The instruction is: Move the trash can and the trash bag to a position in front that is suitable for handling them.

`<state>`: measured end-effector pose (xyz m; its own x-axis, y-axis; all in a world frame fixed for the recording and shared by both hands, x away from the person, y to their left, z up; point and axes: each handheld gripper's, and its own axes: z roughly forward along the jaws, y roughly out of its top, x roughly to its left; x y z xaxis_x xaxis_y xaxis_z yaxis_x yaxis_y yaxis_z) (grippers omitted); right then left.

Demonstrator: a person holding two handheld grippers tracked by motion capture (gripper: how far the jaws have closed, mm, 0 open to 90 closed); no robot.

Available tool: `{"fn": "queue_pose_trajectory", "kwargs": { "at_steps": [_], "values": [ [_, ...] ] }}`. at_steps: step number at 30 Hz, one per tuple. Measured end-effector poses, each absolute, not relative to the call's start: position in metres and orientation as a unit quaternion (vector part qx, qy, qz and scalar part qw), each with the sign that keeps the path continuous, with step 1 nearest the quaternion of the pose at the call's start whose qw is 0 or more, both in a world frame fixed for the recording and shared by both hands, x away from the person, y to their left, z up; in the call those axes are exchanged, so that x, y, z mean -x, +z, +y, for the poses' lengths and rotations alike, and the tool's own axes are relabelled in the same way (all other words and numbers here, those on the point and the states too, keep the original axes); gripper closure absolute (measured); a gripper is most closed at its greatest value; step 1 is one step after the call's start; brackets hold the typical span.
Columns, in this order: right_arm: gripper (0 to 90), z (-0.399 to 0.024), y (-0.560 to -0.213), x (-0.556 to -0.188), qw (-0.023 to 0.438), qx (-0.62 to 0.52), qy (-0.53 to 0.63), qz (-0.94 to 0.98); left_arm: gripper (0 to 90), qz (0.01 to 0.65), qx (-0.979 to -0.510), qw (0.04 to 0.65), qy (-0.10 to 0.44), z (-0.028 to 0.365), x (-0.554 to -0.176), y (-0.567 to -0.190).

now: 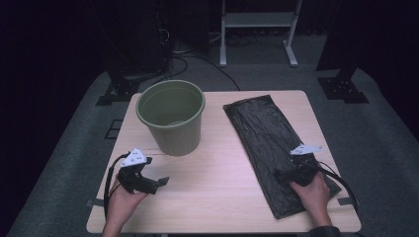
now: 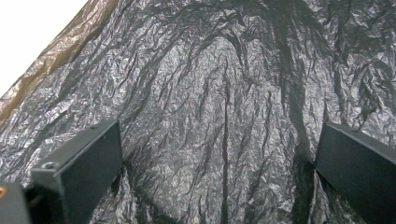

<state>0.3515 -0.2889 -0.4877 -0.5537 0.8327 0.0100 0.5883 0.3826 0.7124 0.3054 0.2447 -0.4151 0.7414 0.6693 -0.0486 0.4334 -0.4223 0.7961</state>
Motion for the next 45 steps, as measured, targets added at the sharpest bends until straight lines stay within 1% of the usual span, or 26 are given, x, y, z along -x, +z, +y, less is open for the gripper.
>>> {"fn": "queue_pose_trajectory", "kwargs": {
  "at_steps": [7,14,27,45],
  "values": [
    [0.0,-0.289,-0.488,-0.351,0.178,-0.437,0.343,0.812,0.0,0.333,-0.825,0.434,0.139,0.245,-0.309,-0.399],
    [0.0,-0.289,-0.488,-0.351,0.178,-0.436,0.343,0.813,0.0,0.336,-0.827,0.427,0.145,0.247,-0.317,-0.382],
    [0.0,-0.289,-0.488,-0.351,0.178,-0.436,0.343,0.813,0.0,0.339,-0.820,0.436,0.155,0.254,-0.329,-0.354],
    [0.0,-0.289,-0.488,-0.351,0.177,-0.436,0.343,0.813,0.0,0.346,-0.810,0.438,0.182,0.267,-0.348,-0.315]
  ]
}}
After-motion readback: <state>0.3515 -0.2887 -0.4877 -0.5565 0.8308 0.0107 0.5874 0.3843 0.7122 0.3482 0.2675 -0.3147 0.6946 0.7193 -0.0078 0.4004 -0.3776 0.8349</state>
